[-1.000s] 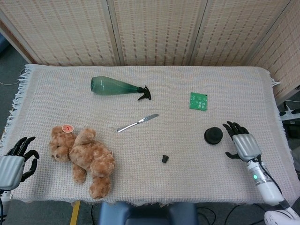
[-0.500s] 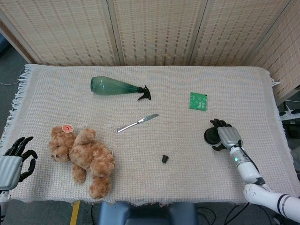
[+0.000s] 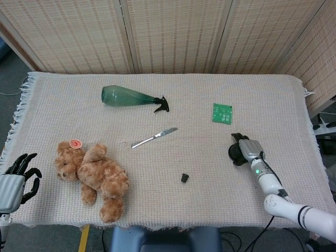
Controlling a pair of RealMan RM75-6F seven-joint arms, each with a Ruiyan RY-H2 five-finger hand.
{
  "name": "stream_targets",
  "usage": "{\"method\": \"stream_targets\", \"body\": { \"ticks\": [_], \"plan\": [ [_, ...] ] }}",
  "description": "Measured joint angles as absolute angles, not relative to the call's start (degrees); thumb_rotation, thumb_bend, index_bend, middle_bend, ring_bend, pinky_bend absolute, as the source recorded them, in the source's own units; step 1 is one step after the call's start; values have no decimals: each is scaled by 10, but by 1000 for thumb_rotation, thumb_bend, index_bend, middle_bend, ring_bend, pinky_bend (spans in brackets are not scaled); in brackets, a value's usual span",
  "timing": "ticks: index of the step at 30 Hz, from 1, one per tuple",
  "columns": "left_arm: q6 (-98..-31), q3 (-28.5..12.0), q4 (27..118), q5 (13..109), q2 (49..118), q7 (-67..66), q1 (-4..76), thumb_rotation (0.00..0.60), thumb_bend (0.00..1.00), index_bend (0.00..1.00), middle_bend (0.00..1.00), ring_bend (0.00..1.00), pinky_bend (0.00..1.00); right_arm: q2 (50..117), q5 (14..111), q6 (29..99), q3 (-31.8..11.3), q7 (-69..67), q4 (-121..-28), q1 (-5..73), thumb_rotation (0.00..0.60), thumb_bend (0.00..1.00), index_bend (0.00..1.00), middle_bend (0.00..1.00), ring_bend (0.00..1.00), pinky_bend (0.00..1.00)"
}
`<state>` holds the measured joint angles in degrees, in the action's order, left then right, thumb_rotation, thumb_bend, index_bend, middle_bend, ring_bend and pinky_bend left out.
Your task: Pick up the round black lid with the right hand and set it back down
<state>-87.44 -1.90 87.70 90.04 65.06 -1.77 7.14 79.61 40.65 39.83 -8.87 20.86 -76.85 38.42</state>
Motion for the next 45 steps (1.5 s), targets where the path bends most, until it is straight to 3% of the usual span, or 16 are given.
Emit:
{"method": "stream_targets", "body": {
  "ticks": [9, 13, 20, 25, 32, 36, 40, 45],
  "plan": [
    [-872, -20, 877, 899, 651, -18, 72, 600, 533, 533, 122, 101, 389, 812, 424, 432, -79, 201, -749, 384, 600, 145, 386, 376, 501, 728],
    [-875, -20, 877, 900, 650, -17, 71, 600, 533, 533, 123, 100, 389, 820, 437, 462, -74, 203, -740, 378, 600, 145, 496, 442, 597, 792],
    [-876, -21, 876, 899, 650, -15, 70, 600, 532, 531, 122, 100, 389, 828, 487, 521, -73, 186, -734, 360, 600, 145, 531, 457, 612, 799],
    [-874, -20, 877, 900, 650, -17, 70, 600, 533, 532, 123, 100, 388, 830, 595, 591, -71, 104, -738, 337, 600, 145, 532, 467, 619, 790],
    [-874, -20, 878, 901, 651, -20, 70, 600, 533, 532, 123, 100, 388, 850, 837, 802, -55, -106, -687, 297, 600, 145, 537, 469, 621, 787],
    [-871, -19, 879, 900, 651, -23, 71, 600, 534, 532, 123, 100, 389, 850, 889, 874, -48, -139, -666, 283, 600, 145, 541, 471, 621, 797],
    [-869, -18, 880, 899, 651, -25, 71, 600, 533, 534, 123, 100, 389, 826, 860, 850, -44, -77, -707, 274, 600, 145, 542, 475, 623, 814],
    [-867, -18, 881, 899, 651, -27, 72, 600, 533, 531, 122, 100, 389, 785, 740, 743, -49, 109, -798, 271, 600, 145, 542, 475, 623, 819]
  ]
}}
